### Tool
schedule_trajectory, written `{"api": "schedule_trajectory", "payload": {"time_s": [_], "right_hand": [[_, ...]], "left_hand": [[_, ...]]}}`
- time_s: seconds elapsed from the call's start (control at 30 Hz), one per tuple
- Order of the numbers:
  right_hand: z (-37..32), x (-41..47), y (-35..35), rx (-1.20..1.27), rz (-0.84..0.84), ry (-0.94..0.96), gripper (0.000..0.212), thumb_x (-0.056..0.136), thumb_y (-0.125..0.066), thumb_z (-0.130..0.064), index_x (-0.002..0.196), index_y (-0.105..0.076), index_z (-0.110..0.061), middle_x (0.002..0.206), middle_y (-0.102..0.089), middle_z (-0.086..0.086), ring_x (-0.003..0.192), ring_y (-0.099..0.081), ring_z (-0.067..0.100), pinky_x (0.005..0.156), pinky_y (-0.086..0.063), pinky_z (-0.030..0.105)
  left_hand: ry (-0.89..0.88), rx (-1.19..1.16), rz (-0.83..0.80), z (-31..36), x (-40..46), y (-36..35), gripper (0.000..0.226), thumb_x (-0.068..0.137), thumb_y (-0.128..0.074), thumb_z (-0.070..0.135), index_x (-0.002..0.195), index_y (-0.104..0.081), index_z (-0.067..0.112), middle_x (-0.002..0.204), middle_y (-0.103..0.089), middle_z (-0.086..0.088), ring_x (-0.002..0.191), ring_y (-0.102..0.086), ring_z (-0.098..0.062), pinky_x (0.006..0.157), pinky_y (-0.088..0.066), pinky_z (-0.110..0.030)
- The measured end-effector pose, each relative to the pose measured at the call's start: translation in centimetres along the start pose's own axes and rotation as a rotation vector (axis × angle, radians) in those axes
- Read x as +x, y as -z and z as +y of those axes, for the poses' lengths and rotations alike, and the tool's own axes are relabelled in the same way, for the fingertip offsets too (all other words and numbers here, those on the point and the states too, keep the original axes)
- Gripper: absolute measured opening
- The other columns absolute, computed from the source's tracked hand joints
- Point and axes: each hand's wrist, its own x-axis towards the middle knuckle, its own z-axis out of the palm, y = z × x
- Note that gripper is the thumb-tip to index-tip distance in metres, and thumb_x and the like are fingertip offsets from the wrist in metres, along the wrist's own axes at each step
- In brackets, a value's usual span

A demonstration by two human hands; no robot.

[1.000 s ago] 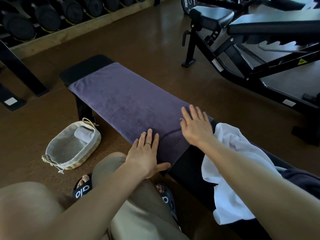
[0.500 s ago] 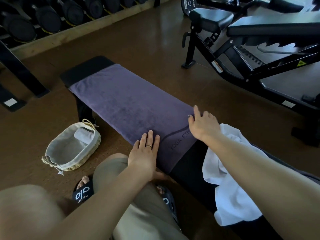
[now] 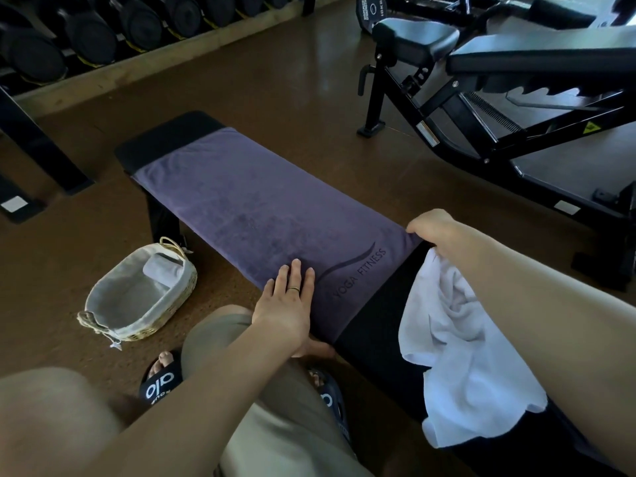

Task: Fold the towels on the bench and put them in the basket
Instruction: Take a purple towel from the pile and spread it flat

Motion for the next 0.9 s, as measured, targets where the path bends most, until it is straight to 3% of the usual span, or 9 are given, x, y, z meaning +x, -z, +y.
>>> {"api": "schedule_trajectory", "payload": {"time_s": [0.1,0.23,0.33,0.4,0.53,0.67,0.8,0.9], "right_hand": [[-0.1,-0.2,0.7,0.041,-0.056,0.002,0.040,0.093,-0.066,-0.011,0.131,-0.062,0.001,0.093,-0.058,0.009,0.079,-0.055,0.023,0.065,-0.048,0.032],[-0.1,-0.1,1.0,-0.070,-0.040,-0.033,0.026,0.099,-0.061,-0.013,0.124,-0.065,-0.006,0.106,-0.062,0.014,0.092,-0.059,0.025,0.085,-0.051,0.036],[0.0,-0.5,0.4,-0.167,-0.025,-0.008,0.029,0.100,-0.057,-0.012,0.126,-0.064,-0.002,0.110,-0.062,0.013,0.094,-0.059,0.026,0.073,-0.050,0.032],[-0.3,-0.6,0.2,-0.278,0.022,-0.008,0.025,0.107,-0.045,-0.016,0.120,-0.064,-0.007,0.112,-0.064,0.011,0.094,-0.062,0.024,0.078,-0.049,0.030],[-0.5,0.3,0.3,-0.373,0.050,0.006,0.020,0.104,-0.047,-0.021,0.101,-0.061,-0.007,0.089,-0.060,0.012,0.074,-0.059,0.023,0.061,-0.043,0.029],[-1.2,-0.5,0.2,-0.199,0.044,-0.051,0.021,0.096,-0.058,-0.023,0.110,-0.062,-0.007,0.100,-0.062,0.017,0.085,-0.060,0.028,0.075,-0.049,0.036],[-2.1,-1.1,0.4,-0.084,0.039,-0.077,0.022,0.094,-0.063,-0.015,0.114,-0.065,-0.008,0.098,-0.062,0.014,0.082,-0.058,0.023,0.065,-0.047,0.028],[-3.3,-1.7,0.3,0.196,-0.009,-0.060,0.025,0.093,-0.060,-0.003,0.117,-0.066,-0.004,0.095,-0.064,0.014,0.080,-0.060,0.019,0.067,-0.052,0.028]], "left_hand": [[-0.014,-0.009,-0.014,-0.2,-0.1,0.4,0.145,0.070,-0.064,0.086,0.155,0.031,0.018,0.161,0.038,-0.011,0.153,0.025,-0.032,0.128,0.001,-0.048],[-0.016,-0.006,-0.023,-0.1,-0.1,0.5,0.144,0.071,-0.063,0.086,0.155,0.031,0.018,0.161,0.039,-0.011,0.153,0.026,-0.032,0.128,0.001,-0.048],[-0.014,-0.005,-0.027,-0.2,-0.1,0.5,0.144,0.071,-0.063,0.087,0.155,0.032,0.019,0.161,0.039,-0.011,0.153,0.026,-0.032,0.128,0.001,-0.048],[-0.013,-0.002,-0.030,-0.2,-0.1,0.5,0.144,0.070,-0.063,0.087,0.155,0.032,0.019,0.161,0.039,-0.011,0.153,0.026,-0.032,0.128,0.001,-0.048],[-0.006,-0.021,-0.019,0.1,-0.1,0.4,0.145,0.070,-0.063,0.087,0.155,0.032,0.017,0.160,0.040,-0.012,0.152,0.028,-0.033,0.127,0.003,-0.050],[-0.008,-0.035,0.023,0.1,-0.5,0.0,0.145,0.069,-0.063,0.087,0.156,0.029,0.016,0.161,0.039,-0.012,0.152,0.027,-0.032,0.127,0.002,-0.051],[-0.012,-0.002,0.086,0.4,-0.9,0.3,0.144,0.069,-0.064,0.087,0.160,0.018,0.012,0.166,0.026,-0.016,0.155,0.017,-0.035,0.127,-0.004,-0.052],[-0.030,0.015,0.127,0.9,-1.7,0.8,0.136,0.071,-0.063,0.085,0.162,0.004,0.009,0.169,0.011,-0.019,0.156,0.006,-0.037,0.127,-0.007,-0.051]]}}
